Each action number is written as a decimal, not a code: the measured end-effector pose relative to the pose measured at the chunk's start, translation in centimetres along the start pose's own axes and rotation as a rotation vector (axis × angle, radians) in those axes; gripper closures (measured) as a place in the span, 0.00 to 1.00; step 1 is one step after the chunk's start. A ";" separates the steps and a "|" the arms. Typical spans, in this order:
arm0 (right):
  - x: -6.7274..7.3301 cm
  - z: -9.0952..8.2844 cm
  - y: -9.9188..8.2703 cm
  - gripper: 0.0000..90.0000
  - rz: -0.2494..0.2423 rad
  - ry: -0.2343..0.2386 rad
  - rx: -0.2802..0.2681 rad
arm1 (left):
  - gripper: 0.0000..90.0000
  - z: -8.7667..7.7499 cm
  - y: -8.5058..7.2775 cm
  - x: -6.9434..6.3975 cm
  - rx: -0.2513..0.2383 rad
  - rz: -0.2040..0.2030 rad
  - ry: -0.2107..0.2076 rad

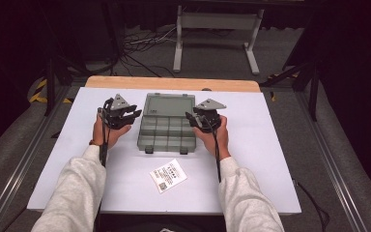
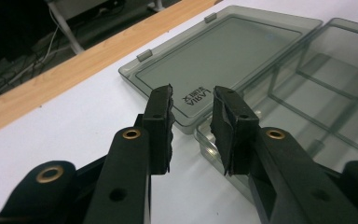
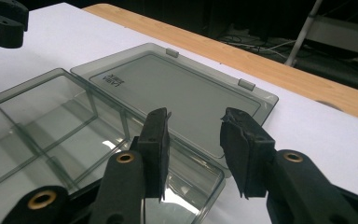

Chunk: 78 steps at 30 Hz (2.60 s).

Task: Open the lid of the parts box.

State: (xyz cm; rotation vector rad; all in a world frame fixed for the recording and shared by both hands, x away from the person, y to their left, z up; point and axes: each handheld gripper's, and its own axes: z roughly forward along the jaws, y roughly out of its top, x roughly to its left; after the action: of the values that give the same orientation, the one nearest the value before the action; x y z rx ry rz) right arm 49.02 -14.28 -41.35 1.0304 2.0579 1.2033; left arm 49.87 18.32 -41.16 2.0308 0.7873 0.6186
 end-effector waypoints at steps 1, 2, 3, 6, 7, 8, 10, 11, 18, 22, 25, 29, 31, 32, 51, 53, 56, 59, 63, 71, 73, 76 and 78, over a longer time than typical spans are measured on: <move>0.0 -0.2 0.0 0.67 -0.002 0.004 -0.005 | 0.76 -0.2 0.0 -0.1 -0.002 0.006 -0.005; 0.1 -0.4 -0.1 0.67 -0.004 0.006 -0.009 | 0.77 -0.6 0.0 -0.2 -0.007 0.024 -0.025; 0.1 -0.7 -0.1 0.67 -0.007 0.010 -0.012 | 0.77 -1.0 0.0 -0.4 -0.008 0.040 -0.034; 0.3 -1.4 -0.2 0.66 -0.014 0.025 -0.023 | 0.76 -1.9 0.1 -0.7 -0.035 0.045 -0.044; 0.4 -1.7 -0.2 0.66 -0.024 0.025 -0.024 | 0.76 -2.2 0.1 -0.9 -0.040 0.050 -0.048; 0.5 -2.0 -0.2 0.66 -0.034 0.027 -0.030 | 0.76 -2.4 0.0 -1.0 -0.044 0.061 -0.047; 0.6 -2.5 -0.2 0.65 -0.046 0.032 -0.039 | 0.76 -2.8 0.0 -1.2 -0.052 0.073 -0.053; 0.6 -2.8 -0.2 0.65 -0.044 0.036 -0.041 | 0.75 -3.0 -0.1 -1.4 -0.058 0.076 -0.060; 1.2 -4.7 -0.5 0.63 -0.077 0.064 -0.078 | 0.70 -4.9 -1.0 -3.0 -0.099 0.133 -0.086; 1.7 -5.5 -0.8 0.62 -0.102 0.085 -0.081 | 0.67 -5.5 -1.3 -3.4 -0.114 0.154 -0.091; 1.9 -5.9 -0.9 0.61 -0.109 0.092 -0.087 | 0.65 -6.1 -1.7 -3.7 -0.131 0.158 -0.090; 2.2 -6.7 -1.1 0.58 -0.115 0.101 -0.102 | 0.60 -6.5 -2.2 -4.1 -0.144 0.172 -0.097; 2.4 -6.8 -1.2 0.57 -0.108 0.107 -0.105 | 0.57 -6.7 -2.3 -4.2 -0.151 0.172 -0.099; 2.5 -6.7 -1.3 0.55 -0.112 0.108 -0.099 | 0.56 -6.8 -2.5 -4.3 -0.155 0.166 -0.111; 4.1 -8.8 -3.2 0.18 -0.141 0.110 -0.063 | 0.13 -9.0 -5.3 -6.0 -0.186 0.160 -0.105; 4.2 -9.0 -3.4 0.17 -0.144 0.116 -0.049 | 0.10 -9.1 -5.8 -6.1 -0.177 0.153 -0.111; 4.5 -9.4 -3.9 0.15 -0.143 0.138 -0.029 | 0.08 -9.4 -6.4 -6.2 -0.177 0.142 -0.123; 4.8 -9.6 -4.4 0.13 -0.148 0.160 -0.002 | 0.06 -9.7 -7.1 -6.5 -0.167 0.137 -0.131; 5.4 -9.8 -5.2 0.12 -0.148 0.181 0.026 | 0.05 -10.1 -7.9 -6.9 -0.145 0.142 -0.143; 6.4 -9.7 -6.0 0.12 -0.166 0.217 0.063 | 0.04 -10.9 -9.9 -7.3 -0.127 0.137 -0.147; 6.8 -9.6 -6.2 0.12 -0.181 0.235 0.078 | 0.04 -11.2 -10.2 -7.2 -0.125 0.127 -0.154; 7.5 -9.3 -6.5 0.12 -0.198 0.261 0.102 | 0.05 -11.6 -10.8 -7.5 -0.100 0.172 -0.123; 8.0 -9.1 -6.6 0.10 -0.206 0.267 0.116 | 0.05 -11.8 -11.0 -7.7 -0.089 0.200 -0.102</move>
State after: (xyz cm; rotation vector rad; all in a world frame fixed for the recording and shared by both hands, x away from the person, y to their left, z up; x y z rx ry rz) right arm 35.48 -14.06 -43.58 0.7158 2.3975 1.1781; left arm 33.45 23.91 -45.44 2.0556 0.4922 0.6441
